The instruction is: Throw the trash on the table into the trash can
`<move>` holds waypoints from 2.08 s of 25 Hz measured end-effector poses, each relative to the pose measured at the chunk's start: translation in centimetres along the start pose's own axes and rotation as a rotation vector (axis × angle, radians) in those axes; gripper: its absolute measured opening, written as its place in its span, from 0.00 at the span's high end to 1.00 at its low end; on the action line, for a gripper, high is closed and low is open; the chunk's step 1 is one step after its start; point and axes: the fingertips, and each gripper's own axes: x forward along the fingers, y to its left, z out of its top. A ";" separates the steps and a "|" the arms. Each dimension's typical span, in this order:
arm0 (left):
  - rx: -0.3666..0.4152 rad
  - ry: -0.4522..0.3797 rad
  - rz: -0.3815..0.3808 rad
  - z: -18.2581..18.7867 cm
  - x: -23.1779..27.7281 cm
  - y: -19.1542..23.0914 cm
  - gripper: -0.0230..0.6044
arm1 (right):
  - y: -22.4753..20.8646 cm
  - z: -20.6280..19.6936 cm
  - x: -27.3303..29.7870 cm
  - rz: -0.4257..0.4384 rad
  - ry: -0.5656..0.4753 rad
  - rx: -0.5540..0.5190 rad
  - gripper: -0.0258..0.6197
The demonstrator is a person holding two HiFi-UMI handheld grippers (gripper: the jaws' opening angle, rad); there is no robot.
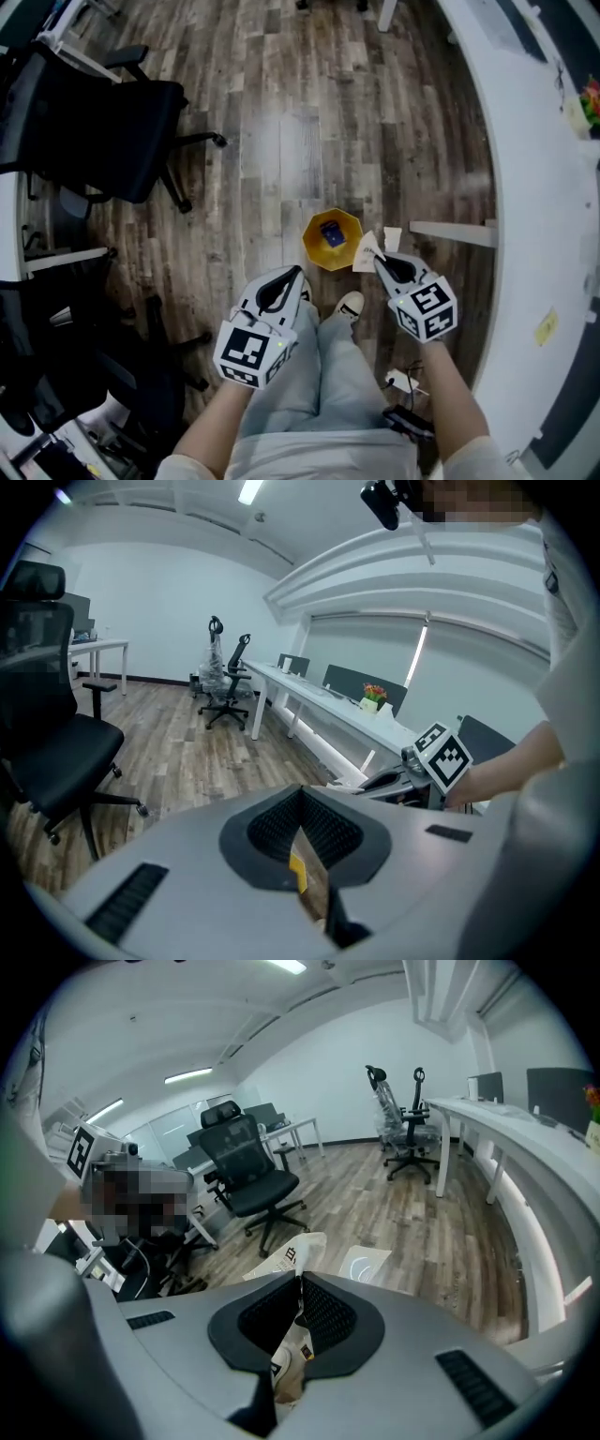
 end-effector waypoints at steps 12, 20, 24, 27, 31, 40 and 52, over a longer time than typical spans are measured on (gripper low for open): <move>-0.042 0.046 0.012 -9.0 7.4 4.5 0.96 | -2.9 -8.4 11.5 0.040 0.042 0.024 0.90; -0.067 0.042 0.019 -14.6 12.0 6.9 0.96 | -5.3 -15.5 20.1 0.063 0.095 0.022 0.90; -0.074 0.053 0.028 -17.4 13.3 8.2 0.96 | -5.7 -19.5 24.4 0.085 0.145 0.025 0.90; -0.076 0.063 0.030 -18.9 14.0 8.6 0.96 | -6.1 -21.6 27.0 0.093 0.173 0.019 0.90; -0.077 0.060 0.031 -20.0 14.1 8.8 0.96 | -6.4 -23.8 29.1 0.085 0.195 0.030 0.90; -0.087 0.071 0.053 -21.0 13.1 9.8 0.96 | -7.0 -24.4 29.4 0.044 0.214 0.032 0.65; -0.077 0.055 0.014 -13.6 7.9 5.8 0.96 | -4.1 -14.9 18.3 0.019 0.134 0.019 0.65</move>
